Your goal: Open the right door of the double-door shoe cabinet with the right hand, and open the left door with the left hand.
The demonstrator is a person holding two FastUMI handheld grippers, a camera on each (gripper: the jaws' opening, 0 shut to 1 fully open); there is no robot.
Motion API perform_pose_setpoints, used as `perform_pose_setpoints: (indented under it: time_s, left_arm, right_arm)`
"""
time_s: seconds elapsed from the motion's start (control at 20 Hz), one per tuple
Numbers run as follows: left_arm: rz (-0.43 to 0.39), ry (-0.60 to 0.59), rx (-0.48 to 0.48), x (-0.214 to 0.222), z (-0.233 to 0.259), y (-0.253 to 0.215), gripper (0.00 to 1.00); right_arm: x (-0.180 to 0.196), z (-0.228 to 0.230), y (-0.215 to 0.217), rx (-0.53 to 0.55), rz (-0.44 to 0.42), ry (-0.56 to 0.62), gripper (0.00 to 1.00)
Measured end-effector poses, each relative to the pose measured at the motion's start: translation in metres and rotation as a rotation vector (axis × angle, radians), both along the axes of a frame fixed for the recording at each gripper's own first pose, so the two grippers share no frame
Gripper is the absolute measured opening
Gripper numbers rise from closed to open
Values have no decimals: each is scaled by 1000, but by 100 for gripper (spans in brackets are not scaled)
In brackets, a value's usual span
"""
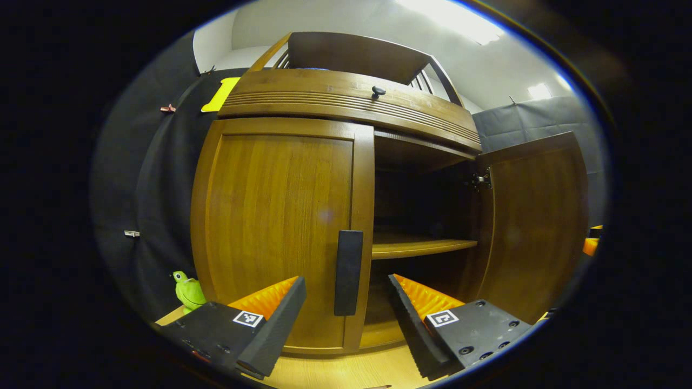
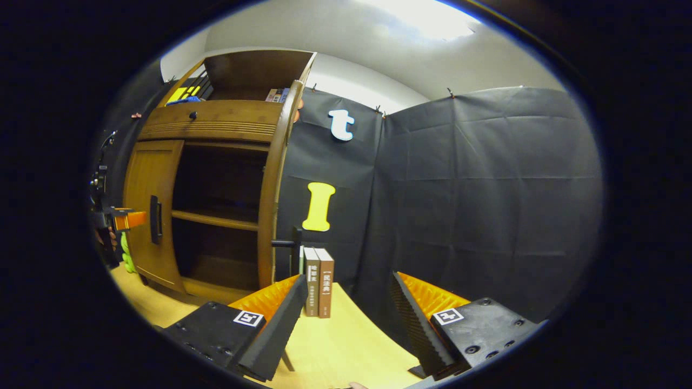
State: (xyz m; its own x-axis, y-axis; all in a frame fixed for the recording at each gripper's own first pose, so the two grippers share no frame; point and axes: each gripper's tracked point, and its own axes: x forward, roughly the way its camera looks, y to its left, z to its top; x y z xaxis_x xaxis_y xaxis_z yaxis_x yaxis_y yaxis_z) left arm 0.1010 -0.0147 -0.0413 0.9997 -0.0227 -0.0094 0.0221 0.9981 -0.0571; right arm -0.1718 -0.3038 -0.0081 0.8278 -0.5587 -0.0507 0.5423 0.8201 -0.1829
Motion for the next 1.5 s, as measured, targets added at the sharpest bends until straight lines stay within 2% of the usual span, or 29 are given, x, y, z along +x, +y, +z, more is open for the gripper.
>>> perform_pose_setpoints:
  time_s: [0.15,0.3,0.4,0.6,0.7,0.8,0.95,1.5]
  left_arm:
    - [21,10,31,21,-8,-1,94]
    - [98,-5,62,41,-13,11,94]
    - [98,-14,51,52,-12,10,92]
    - [85,-17,15,66,-15,12,84]
    - [53,-3,-7,71,-19,6,75]
    - [26,4,-18,73,-22,-2,60]
    - [52,5,19,75,-20,-3,37]
    - [16,55,12,68,-22,-5,30]
  right_arm:
    - [-4,0,-2,-21,-21,-3,98]
    - [-5,5,-6,-38,-34,-25,96]
    - [-6,8,-6,-51,-43,-43,98]
    - [-4,4,-7,-45,-49,-52,96]
    - [-4,1,-9,-38,-56,-46,96]
    - [-3,-2,-8,-30,-60,-41,98]
    - [-4,-8,-10,-25,-75,-34,98]
    - [-19,14,14,-27,-48,-84,97]
